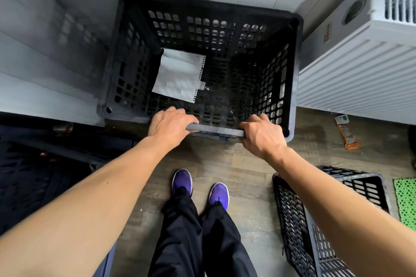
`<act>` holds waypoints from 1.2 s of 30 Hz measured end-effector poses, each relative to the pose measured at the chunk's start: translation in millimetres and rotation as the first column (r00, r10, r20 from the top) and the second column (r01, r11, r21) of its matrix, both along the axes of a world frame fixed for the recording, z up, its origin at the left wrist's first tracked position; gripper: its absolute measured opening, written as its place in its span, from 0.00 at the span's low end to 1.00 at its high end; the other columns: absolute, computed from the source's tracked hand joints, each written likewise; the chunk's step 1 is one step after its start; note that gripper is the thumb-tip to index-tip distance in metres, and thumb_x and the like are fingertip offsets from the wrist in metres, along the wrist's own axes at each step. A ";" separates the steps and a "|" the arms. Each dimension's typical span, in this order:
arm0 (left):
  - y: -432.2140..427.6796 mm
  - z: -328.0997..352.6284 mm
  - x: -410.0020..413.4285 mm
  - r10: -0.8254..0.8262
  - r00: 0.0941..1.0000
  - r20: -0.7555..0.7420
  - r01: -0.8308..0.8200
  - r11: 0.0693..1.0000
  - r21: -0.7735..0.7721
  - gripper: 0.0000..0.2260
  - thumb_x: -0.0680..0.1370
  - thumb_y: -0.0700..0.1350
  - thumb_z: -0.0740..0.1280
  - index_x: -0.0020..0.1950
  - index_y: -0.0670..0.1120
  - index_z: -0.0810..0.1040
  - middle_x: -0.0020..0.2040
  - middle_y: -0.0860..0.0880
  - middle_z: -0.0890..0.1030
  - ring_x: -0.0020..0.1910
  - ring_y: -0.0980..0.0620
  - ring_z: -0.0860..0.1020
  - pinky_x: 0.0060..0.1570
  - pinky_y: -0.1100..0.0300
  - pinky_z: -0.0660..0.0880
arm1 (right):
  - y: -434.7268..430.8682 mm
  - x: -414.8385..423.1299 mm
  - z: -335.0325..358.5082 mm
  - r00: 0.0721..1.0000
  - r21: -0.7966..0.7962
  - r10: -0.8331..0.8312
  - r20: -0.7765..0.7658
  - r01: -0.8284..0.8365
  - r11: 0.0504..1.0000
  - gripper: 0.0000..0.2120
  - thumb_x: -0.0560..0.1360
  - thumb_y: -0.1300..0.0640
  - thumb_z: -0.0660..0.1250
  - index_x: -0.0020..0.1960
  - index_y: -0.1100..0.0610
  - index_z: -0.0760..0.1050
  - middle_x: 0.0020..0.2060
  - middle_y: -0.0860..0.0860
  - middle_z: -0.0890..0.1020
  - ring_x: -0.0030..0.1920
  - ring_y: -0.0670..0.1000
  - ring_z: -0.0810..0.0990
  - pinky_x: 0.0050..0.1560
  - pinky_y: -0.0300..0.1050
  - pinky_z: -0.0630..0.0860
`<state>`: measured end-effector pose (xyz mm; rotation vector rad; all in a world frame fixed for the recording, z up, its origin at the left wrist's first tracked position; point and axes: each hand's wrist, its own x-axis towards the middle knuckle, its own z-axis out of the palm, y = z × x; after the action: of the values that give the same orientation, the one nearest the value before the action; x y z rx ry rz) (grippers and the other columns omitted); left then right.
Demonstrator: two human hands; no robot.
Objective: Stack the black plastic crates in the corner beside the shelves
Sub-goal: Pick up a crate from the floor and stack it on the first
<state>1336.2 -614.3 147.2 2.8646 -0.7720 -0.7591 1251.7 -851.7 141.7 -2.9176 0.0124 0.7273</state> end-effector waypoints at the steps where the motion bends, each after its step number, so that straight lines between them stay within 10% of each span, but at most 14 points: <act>1: 0.6 -2.3 -0.4 0.004 1.000 -0.001 -0.004 1.000 -0.008 0.11 0.77 0.59 0.65 0.59 0.63 0.79 0.49 0.53 0.77 0.53 0.49 0.73 0.50 0.56 0.66 | 0.1 1.2 1.1 1.000 0.012 0.000 -0.021 0.000 1.000 0.21 0.76 0.34 0.55 0.58 0.45 0.77 0.51 0.49 0.78 0.56 0.54 0.73 0.40 0.51 0.74; 11: 17.9 4.1 4.6 0.023 0.997 -0.076 -0.028 0.997 -0.073 0.08 0.79 0.54 0.65 0.57 0.62 0.79 0.49 0.56 0.78 0.53 0.50 0.76 0.51 0.54 0.66 | 0.6 10.1 12.5 0.991 0.123 -0.003 -0.136 0.020 0.992 0.16 0.76 0.36 0.60 0.52 0.45 0.77 0.38 0.47 0.77 0.42 0.55 0.78 0.38 0.46 0.71; 36: 94.1 22.9 45.6 -0.179 0.978 -0.109 0.181 0.984 0.006 0.09 0.80 0.47 0.65 0.58 0.58 0.78 0.45 0.53 0.83 0.45 0.48 0.79 0.48 0.50 0.75 | 72.5 27.1 3.6 0.991 0.049 0.040 0.127 -0.047 0.998 0.14 0.79 0.42 0.59 0.54 0.49 0.77 0.43 0.54 0.83 0.43 0.61 0.81 0.40 0.50 0.74</act>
<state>1381.8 -520.2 170.1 2.7668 -1.0245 -0.9364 1278.8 -779.2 145.4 -2.9159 -0.0823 0.5390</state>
